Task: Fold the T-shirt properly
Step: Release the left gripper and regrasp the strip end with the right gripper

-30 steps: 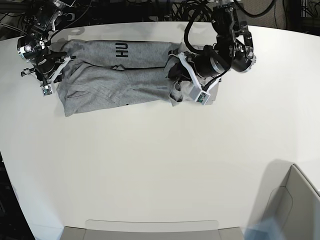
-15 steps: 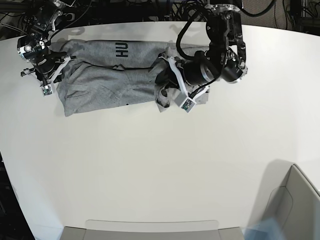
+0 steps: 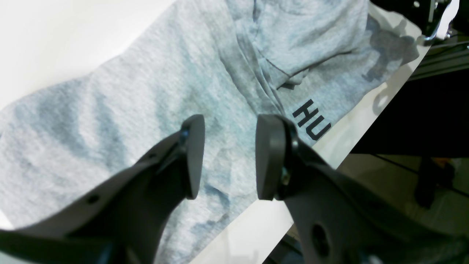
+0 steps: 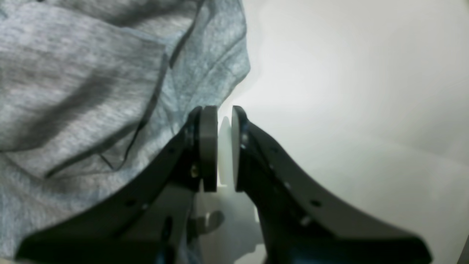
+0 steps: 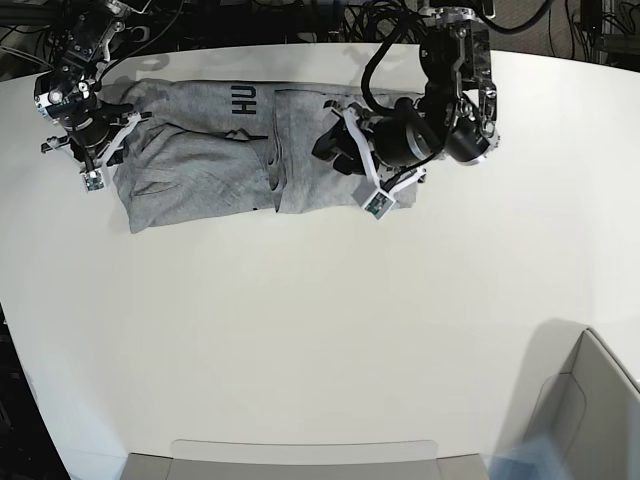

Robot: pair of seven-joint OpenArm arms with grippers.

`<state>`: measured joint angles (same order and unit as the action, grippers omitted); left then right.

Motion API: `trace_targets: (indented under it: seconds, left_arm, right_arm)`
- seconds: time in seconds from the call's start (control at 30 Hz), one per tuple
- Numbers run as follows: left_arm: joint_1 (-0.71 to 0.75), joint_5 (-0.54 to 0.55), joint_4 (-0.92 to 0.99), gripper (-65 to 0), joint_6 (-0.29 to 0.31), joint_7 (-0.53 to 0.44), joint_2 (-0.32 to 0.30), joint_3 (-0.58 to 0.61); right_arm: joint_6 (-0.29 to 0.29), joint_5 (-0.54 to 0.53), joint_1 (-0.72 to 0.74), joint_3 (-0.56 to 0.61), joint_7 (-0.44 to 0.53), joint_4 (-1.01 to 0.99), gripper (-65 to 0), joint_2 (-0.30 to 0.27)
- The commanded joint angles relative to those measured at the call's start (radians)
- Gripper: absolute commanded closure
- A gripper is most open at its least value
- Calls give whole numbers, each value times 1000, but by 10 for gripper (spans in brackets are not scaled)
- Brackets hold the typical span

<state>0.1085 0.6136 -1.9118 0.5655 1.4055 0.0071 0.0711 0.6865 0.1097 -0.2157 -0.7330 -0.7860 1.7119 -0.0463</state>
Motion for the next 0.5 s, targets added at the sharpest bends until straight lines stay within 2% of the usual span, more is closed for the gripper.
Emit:
trace_targets:
  seconds: [0.0,0.1,0.17,0.3,0.4,0.47]
  left_arm:
    - [-10,21,-18,-232,3,-9,-2,-23]
    - [-8,19,-18,-181,3,-9,-8,-80]
    - [-6,19,-13,-158,3,-9,-46,-92]
    - [-6,19,13,-146,3,-9,-94,-100]
    - [-13,19,56,-146,3,-10,-104,-100]
    - [-13,18,136,-147,3,-65,-104,-98]
  right_arm:
    - [12,-11,9,-4,17,15,-76,-13]
    - [12,-12,9,-6,17,20,-76,-13]
    - [12,-14,9,-9,17,24,-76,-13]
    - [12,-14,11,-10,17,26,-76,-13]
    - [12,-14,19,-10,17,33,-76,-13]
    - [12,-23,20,-12,17,53,-76,-11]
